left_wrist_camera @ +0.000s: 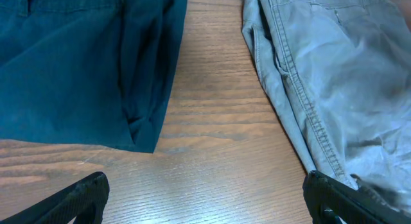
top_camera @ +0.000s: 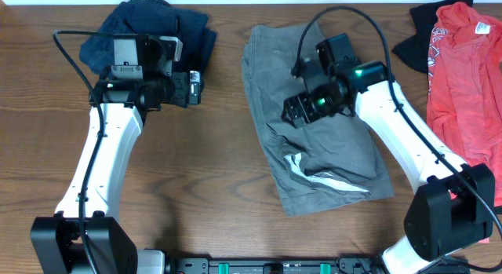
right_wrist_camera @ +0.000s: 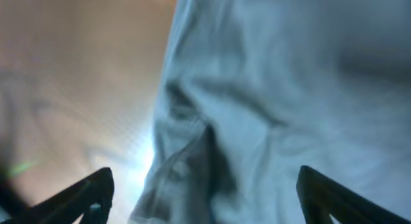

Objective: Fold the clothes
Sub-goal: 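Drag the grey shorts left to the table center with right gripper, then release the shorts and lift the right gripper back to the right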

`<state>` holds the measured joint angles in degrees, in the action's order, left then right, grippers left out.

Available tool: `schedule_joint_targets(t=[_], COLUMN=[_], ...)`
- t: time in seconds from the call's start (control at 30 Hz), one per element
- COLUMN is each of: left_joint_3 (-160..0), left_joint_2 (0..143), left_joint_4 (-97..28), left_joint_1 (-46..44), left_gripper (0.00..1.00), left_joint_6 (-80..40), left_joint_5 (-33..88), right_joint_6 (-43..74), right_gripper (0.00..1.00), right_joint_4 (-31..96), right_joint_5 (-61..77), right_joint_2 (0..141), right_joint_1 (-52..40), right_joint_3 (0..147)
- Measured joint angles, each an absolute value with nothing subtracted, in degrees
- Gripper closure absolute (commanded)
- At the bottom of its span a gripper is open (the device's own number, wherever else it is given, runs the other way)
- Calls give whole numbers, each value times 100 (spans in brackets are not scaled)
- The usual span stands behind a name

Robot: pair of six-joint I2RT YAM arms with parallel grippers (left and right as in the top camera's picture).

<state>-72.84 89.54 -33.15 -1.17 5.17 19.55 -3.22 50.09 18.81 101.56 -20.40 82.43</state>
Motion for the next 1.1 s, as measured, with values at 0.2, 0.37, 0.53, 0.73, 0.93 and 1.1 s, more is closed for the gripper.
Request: schedule_joint_targets(t=[0.2,0.37,0.53,0.73,0.93,1.1], left_joint_3=[-7284,-7284,-7284,-7284,-7284,-7284], left_joint_2=[8954,8952,8952,8952,8952,8952], left_joint_4=[-3356,-3365,-3417,-3494,-3562,-3579], left_joint_1=[-93,183,464,462,462,462], left_gripper=[2,2,2,2,2,2], left_joint_6=[491,145,-43,-132,-152,-150], left_joint_5=[1949,1741,1608,1608,1608,1610], right_joint_6=[-491,-523,-423,-117,86,198], right_gripper=[12,20,37,98,99,99], right_joint_4=[4084,3269,2783,2668,2696,3424], right_joint_5=[1673,1452,871,491,370,325], right_joint_2=[10294,10903,11585,11961,11963,11817], right_joint_1=[-2152,-2539,-2993,-3135,-3109,-2886], right_joint_3=[8246,8248,8246,8243,8246,8508])
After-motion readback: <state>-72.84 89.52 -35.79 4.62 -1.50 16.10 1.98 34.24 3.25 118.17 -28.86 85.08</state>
